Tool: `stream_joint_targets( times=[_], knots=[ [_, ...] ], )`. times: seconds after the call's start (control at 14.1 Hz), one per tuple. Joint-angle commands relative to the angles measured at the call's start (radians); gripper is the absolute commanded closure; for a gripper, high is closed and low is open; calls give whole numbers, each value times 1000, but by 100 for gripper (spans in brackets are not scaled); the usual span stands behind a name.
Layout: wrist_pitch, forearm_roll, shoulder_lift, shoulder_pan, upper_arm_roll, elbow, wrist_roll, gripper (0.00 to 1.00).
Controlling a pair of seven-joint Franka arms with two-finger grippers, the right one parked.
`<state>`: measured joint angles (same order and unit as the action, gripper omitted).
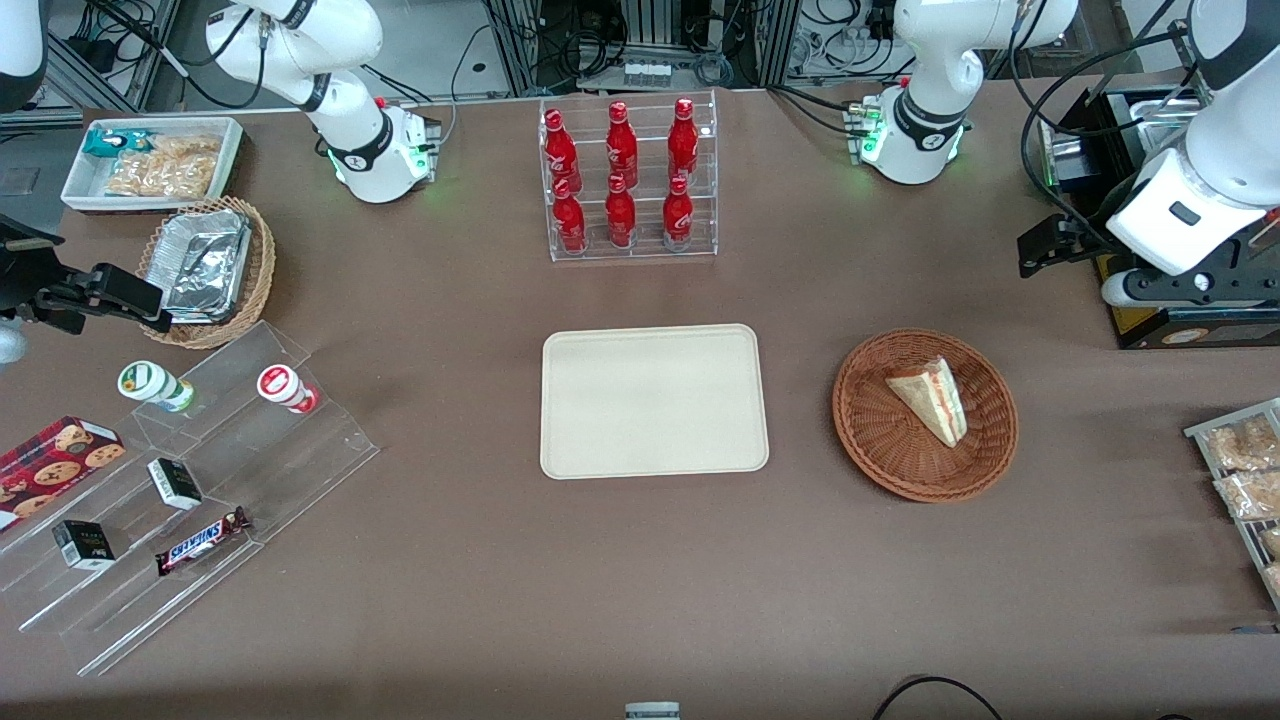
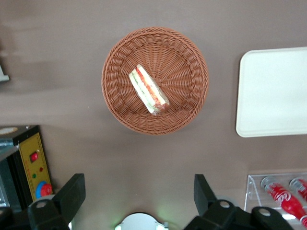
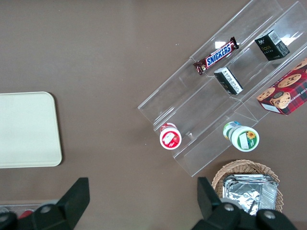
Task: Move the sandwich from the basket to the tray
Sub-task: 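Move the left gripper down over the sandwich in the wicker basket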
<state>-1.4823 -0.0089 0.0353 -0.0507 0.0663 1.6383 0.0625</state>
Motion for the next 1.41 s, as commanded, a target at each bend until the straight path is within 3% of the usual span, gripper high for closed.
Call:
stream_joint_targets(
  times=[0.0,0.28,0.78,1.13,1.34],
  knots=[
    [14,-11,6,-6,-6,-12,-35,0],
    [-9,-3,-26,-6,-7,55,-33,0],
    [-367,-2,-29,-11,-5,369,-3,0],
    [-681,-2,-31,-11,-5,587,255,0],
    [-762,-3,-75,-11,-5,612,474,0]
  ],
)
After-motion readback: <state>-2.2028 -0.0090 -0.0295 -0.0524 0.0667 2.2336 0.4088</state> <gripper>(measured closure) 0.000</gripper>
